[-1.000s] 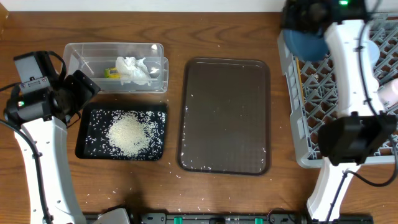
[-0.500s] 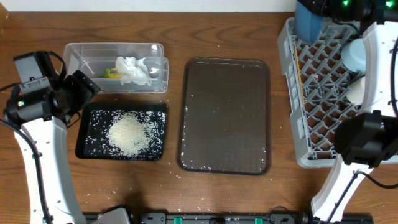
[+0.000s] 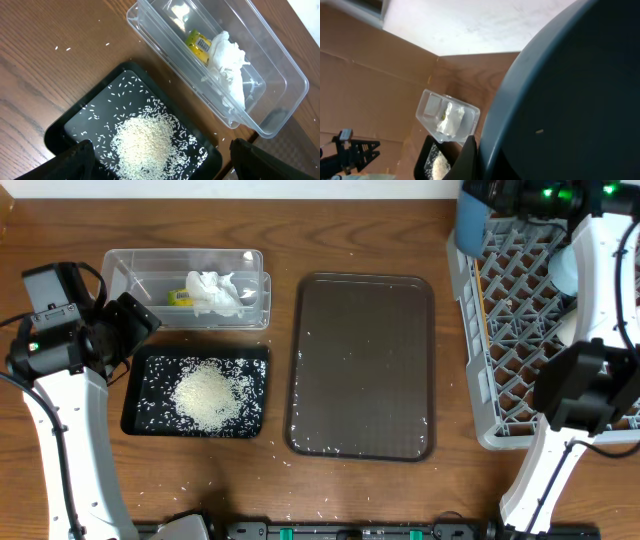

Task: Sort waste into correct bins and load items into the dishwasher rack
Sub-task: 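Carry the blue plate into the grey rack and stand it upright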

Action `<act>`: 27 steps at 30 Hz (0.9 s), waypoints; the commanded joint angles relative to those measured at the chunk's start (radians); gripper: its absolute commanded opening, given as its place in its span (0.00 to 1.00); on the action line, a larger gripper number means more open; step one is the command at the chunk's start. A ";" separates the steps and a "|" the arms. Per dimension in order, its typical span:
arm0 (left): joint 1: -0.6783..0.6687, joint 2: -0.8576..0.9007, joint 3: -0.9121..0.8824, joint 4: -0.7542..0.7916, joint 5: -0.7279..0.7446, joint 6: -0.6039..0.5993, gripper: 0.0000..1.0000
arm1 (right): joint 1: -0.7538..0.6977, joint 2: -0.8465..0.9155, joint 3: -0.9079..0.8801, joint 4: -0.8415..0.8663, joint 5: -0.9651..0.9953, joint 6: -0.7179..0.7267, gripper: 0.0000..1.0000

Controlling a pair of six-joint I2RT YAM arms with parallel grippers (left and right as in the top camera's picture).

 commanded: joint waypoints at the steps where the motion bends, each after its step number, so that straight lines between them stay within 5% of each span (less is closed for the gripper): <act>1: 0.005 0.000 0.008 -0.006 -0.005 -0.005 0.89 | -0.012 0.031 -0.003 0.003 -0.048 0.026 0.01; 21: 0.005 0.000 0.008 -0.006 -0.005 -0.005 0.89 | -0.073 0.035 -0.003 -0.134 -0.045 -0.002 0.04; 27: 0.005 0.000 0.008 -0.006 -0.005 -0.005 0.89 | -0.074 -0.006 -0.003 -0.207 0.178 -0.008 0.08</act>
